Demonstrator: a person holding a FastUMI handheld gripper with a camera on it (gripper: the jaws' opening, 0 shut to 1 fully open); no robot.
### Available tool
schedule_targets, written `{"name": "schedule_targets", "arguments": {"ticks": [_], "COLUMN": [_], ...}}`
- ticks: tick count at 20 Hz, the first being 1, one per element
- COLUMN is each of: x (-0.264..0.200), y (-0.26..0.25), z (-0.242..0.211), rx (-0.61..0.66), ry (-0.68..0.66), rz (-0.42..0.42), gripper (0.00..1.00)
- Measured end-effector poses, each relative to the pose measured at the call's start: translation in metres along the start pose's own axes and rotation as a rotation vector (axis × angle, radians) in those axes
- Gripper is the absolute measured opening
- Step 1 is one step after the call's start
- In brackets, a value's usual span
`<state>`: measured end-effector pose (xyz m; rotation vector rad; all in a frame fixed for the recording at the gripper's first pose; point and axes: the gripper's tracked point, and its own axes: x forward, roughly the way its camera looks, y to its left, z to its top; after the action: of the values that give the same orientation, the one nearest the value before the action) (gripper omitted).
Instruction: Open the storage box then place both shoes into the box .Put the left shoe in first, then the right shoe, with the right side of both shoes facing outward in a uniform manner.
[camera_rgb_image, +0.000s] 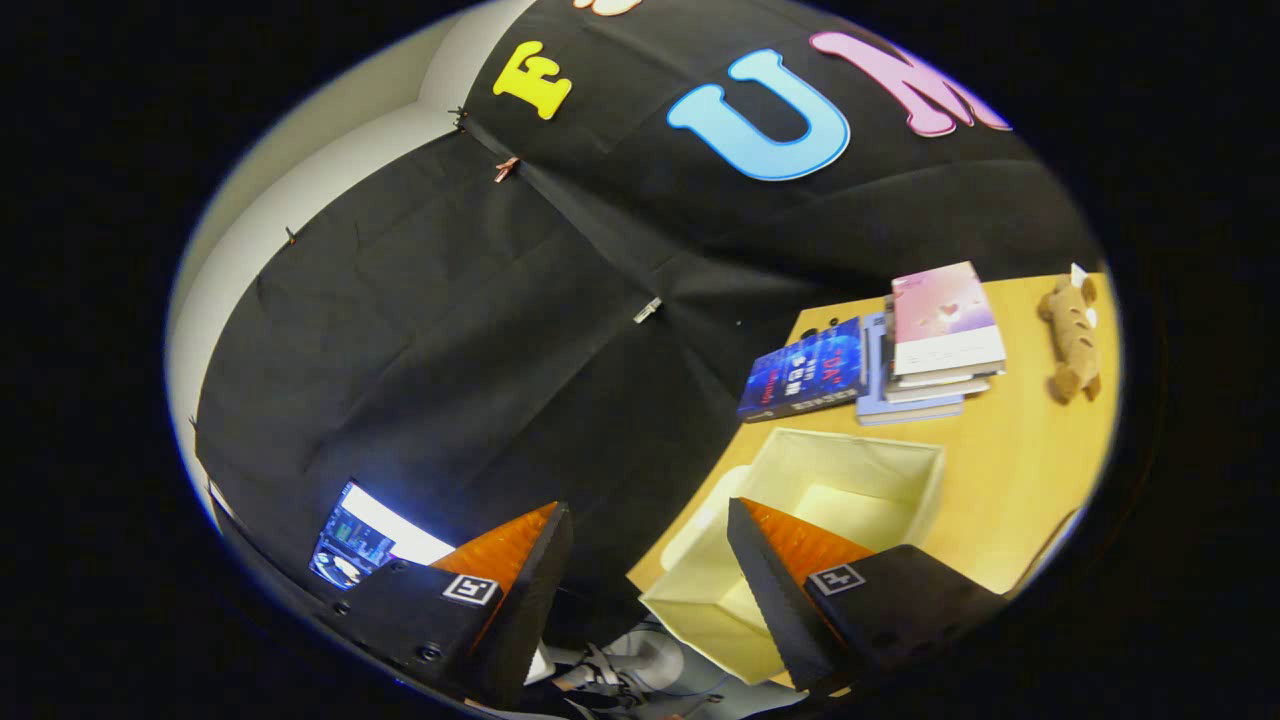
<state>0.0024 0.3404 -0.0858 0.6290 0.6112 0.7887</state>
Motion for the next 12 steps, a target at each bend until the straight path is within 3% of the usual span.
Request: {"name": "schedule_targets", "arguments": {"ticks": [8, 12], "x": [-0.138, -0.200], "y": [-0.147, -0.240], "z": [-0.054, -0.108], "rx": [-0.110, -0.144], "ry": [-0.001, 0.099], "rz": [-0.436, -0.661], "gripper": [0.96, 0.96]}}
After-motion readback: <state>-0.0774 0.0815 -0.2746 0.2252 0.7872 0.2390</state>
